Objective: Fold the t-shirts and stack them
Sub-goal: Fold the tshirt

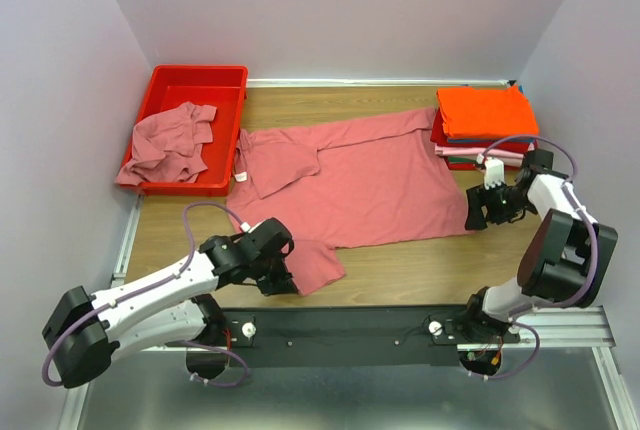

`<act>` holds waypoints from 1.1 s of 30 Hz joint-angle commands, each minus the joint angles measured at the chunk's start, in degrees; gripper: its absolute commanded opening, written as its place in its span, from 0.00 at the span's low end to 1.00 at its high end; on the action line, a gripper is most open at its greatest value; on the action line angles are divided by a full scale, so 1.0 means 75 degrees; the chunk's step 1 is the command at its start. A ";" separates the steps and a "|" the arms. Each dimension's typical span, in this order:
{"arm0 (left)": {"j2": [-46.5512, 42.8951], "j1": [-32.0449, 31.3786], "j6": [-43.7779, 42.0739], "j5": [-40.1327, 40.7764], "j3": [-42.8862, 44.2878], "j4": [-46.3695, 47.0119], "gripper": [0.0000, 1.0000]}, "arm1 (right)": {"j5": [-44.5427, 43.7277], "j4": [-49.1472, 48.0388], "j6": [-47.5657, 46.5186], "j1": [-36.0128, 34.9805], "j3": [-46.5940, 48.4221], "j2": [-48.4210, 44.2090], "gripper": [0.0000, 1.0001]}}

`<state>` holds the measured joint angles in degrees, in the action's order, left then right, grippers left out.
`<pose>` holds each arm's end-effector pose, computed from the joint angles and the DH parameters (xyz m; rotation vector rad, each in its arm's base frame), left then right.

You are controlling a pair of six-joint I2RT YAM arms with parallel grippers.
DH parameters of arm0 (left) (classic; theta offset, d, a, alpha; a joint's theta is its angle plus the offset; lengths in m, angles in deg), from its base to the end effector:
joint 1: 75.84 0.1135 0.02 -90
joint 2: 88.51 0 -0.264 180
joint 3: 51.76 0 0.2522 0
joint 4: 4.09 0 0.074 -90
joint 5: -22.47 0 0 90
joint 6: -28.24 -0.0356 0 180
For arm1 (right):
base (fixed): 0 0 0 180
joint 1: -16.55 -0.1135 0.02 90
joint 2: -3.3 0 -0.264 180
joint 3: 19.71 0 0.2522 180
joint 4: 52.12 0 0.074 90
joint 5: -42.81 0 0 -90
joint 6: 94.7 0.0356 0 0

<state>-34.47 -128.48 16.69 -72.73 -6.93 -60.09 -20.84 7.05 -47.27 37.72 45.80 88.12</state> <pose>0.0944 -0.1290 0.1875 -0.6353 2.9056 -0.6509 0.2438 -0.0775 0.1893 -0.5648 2.6452 0.3935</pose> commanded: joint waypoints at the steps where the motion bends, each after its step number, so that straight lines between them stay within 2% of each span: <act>1: -0.0303 -0.0036 -0.0043 -0.0011 -0.0252 0.0335 0.02 | -0.0291 -0.0253 0.0694 0.0143 0.0331 0.0421 0.75; 11: -0.0807 -0.0036 -0.0031 -0.0222 -0.0557 0.0464 0.01 | 0.0120 -0.0406 0.1152 0.0142 0.0261 0.1358 0.58; 13: -0.0854 -0.0036 -0.0031 -0.0175 -0.0522 0.0429 0.01 | 0.0038 -0.0453 0.1164 0.0142 0.0167 0.1406 0.57; 15: -0.0900 -0.0036 0.0004 -0.0152 -0.0522 0.0405 0.01 | 0.0014 -0.0511 0.1164 0.0142 0.0085 0.1488 0.51; 16: -0.0912 -0.0036 0.0016 -0.0152 -0.0522 0.0428 0.01 | -0.0009 -0.0488 0.1175 0.0142 0.0062 0.1523 0.43; 21: -0.0947 -0.0036 0.0063 -0.0058 -0.0405 0.0288 0.01 | -0.0196 -0.0441 0.1047 0.0142 -0.0091 0.1383 0.30; 22: -0.0971 -0.0036 0.0063 -0.0058 -0.0381 0.0265 0.01 | -0.0197 -0.0418 0.1047 0.0142 -0.0114 0.1348 0.30; 25: -0.1041 -0.0036 0.0098 0.0000 -0.0276 0.0089 0.01 | -0.0150 -0.0208 0.0837 0.0142 -0.0056 0.1301 0.20; 29: -0.1205 -0.0036 0.0145 0.0059 -0.0205 -0.0145 0.01 | -0.0080 0.0051 0.0625 0.0142 -0.0067 0.1277 0.16; 33: -0.1311 -0.0036 0.0215 0.0106 -0.0158 -0.0228 0.01 | 0.0049 0.0156 0.0566 0.0142 -0.0079 0.1312 0.18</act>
<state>-43.15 -128.48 17.19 -73.53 -9.86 -59.85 -20.73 5.17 -41.08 38.68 46.56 97.47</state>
